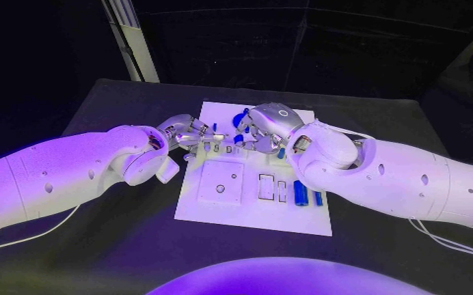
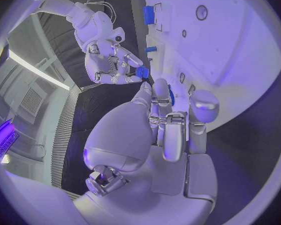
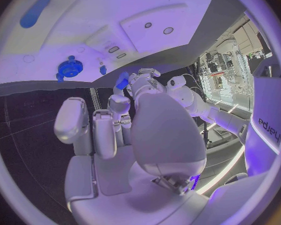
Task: Assemble the parts on the task board
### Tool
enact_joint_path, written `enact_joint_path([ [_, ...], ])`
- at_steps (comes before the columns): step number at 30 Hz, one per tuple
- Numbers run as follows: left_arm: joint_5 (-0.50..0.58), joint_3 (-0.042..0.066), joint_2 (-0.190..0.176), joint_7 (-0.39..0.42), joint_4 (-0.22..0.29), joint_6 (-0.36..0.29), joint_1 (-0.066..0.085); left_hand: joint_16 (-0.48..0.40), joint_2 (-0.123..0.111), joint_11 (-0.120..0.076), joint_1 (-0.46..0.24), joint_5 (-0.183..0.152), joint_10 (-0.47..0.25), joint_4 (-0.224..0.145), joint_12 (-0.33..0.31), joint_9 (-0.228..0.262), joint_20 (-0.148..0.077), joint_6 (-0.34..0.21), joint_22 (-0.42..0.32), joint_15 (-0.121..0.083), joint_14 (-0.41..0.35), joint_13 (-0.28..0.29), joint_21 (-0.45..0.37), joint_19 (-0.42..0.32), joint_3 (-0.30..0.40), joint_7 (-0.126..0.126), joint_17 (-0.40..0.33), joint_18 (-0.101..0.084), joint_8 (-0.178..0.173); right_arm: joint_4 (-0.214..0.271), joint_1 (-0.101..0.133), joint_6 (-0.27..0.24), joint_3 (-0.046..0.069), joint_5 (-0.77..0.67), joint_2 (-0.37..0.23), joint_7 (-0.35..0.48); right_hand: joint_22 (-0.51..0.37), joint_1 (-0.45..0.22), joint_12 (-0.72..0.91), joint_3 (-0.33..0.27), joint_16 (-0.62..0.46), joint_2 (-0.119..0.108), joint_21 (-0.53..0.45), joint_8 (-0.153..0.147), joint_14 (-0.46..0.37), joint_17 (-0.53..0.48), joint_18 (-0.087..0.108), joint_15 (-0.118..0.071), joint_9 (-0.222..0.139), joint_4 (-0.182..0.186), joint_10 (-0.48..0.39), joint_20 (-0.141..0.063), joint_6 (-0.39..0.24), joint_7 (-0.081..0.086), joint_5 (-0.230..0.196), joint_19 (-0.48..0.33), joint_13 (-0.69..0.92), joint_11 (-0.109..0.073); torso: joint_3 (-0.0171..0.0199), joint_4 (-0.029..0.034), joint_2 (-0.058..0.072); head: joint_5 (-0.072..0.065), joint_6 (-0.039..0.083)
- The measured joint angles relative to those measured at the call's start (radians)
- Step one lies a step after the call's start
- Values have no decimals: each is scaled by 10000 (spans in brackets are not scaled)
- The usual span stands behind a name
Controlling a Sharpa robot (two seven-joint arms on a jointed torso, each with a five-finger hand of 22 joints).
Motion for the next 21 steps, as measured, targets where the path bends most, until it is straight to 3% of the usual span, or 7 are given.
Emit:
enact_joint_path([
  [11,109,1,-763,290,142,-132,91,0,-128,1,79,0,0,-42,-40,-6,-35,0,-169,0,0,-38,-56,-38,42,0,0,0,0,-580,3,882,1,-700,460,-343,8,-29,-103,26,0,-21,0,0,0,-2,-1,1,2,27,0,0,52,-11,-212,0,-38,0,-23,35,-11,-10,-4],
  [21,574,6,-1063,794,126,-438,280,0,-159,1,49,0,0,-70,-40,-10,-69,0,-282,0,0,-48,-174,-74,69,0,-1,-1,0,-1046,7,1723,-3,-1593,1025,-668,58,-133,-103,52,0,-49,0,-1,-1,-3,0,1,15,1,-1,-36,55,-13,-267,36,-46,0,-26,18,-7,63,-3],
])
